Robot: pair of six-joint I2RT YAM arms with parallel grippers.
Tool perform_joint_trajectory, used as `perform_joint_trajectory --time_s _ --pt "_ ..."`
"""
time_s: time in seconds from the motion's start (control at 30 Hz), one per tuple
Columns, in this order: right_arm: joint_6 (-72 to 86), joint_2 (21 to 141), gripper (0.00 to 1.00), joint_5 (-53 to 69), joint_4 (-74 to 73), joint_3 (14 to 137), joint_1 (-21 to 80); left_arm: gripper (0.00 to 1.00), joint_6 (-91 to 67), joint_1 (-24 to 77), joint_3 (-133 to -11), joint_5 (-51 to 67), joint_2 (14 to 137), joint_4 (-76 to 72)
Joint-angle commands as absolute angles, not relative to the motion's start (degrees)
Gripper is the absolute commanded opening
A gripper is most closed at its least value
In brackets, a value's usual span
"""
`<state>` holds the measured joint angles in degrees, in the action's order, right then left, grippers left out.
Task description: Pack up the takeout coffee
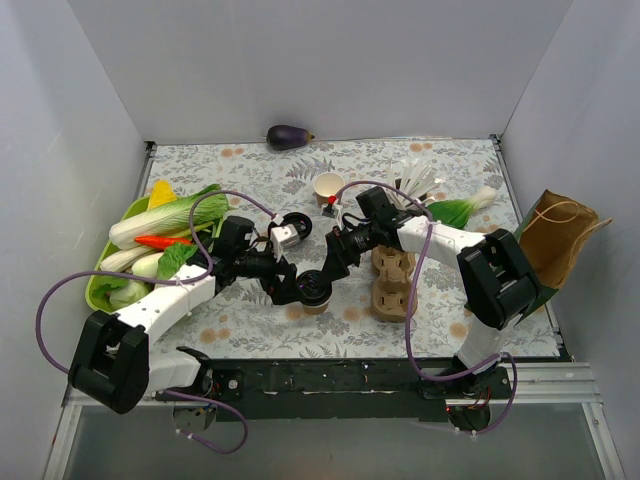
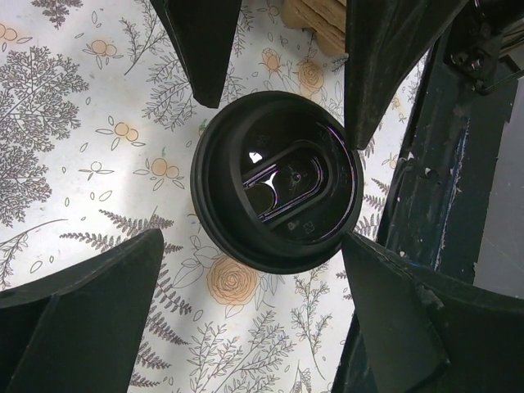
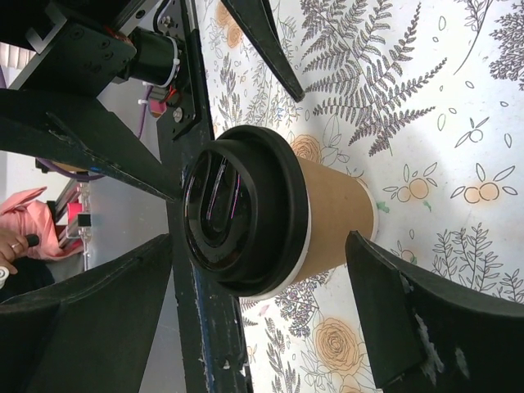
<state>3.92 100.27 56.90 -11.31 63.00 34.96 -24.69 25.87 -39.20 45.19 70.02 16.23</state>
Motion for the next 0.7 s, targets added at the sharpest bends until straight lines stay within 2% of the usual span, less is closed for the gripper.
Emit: perform_joint_trajectory --time_s 0.0,0.5,0.67 --pt "4.5 100.4 0.93 58.5 -9.1 64.9 35.2 0.91 -25.1 26.4 -41.1 46.2 70.3 14.1" --pt "6.2 100.8 0.89 56.8 -8.2 64.7 35.2 0.91 -24.9 26.8 -44.1 48.2 68.8 18.5" --pt "7.3 101.1 0.88 55.4 -7.7 64.6 35.2 0.89 -29.3 26.2 -46.0 42.7 67.5 19.6"
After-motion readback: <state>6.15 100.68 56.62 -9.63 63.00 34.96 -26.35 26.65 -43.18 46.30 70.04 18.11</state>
